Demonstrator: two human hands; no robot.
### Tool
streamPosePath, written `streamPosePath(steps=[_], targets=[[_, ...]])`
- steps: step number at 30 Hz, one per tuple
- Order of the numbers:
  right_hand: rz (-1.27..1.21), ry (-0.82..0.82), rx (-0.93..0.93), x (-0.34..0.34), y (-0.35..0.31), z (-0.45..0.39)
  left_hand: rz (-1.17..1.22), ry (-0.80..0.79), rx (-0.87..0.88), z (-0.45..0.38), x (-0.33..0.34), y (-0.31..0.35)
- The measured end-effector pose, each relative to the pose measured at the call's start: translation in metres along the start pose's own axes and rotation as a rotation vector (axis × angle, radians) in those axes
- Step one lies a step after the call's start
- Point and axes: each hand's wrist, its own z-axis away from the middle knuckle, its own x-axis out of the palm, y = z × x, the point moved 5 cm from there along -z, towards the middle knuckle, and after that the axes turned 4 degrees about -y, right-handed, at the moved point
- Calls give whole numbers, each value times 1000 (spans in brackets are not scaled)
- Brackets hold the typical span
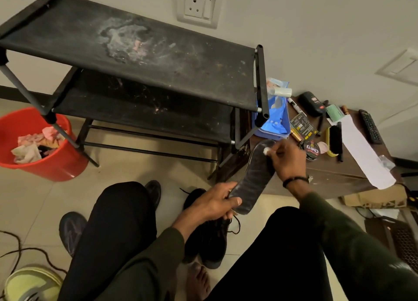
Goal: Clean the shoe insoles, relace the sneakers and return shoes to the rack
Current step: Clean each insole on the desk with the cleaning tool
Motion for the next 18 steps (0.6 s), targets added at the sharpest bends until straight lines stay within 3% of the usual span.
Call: streamPosePath(steps=[3, 5, 12, 18], targets=[[-67, 158, 200, -15, 17, -23, -17, 33, -40, -13, -4, 3], [-86, 185, 236, -11, 15, -23, 3, 40, -56, -16, -3, 1], [25, 34, -135, 23, -25, 18, 90, 13, -6, -16, 0, 1], [63, 121, 50, 5, -10, -45, 224, -1, -47, -11, 5, 8]])
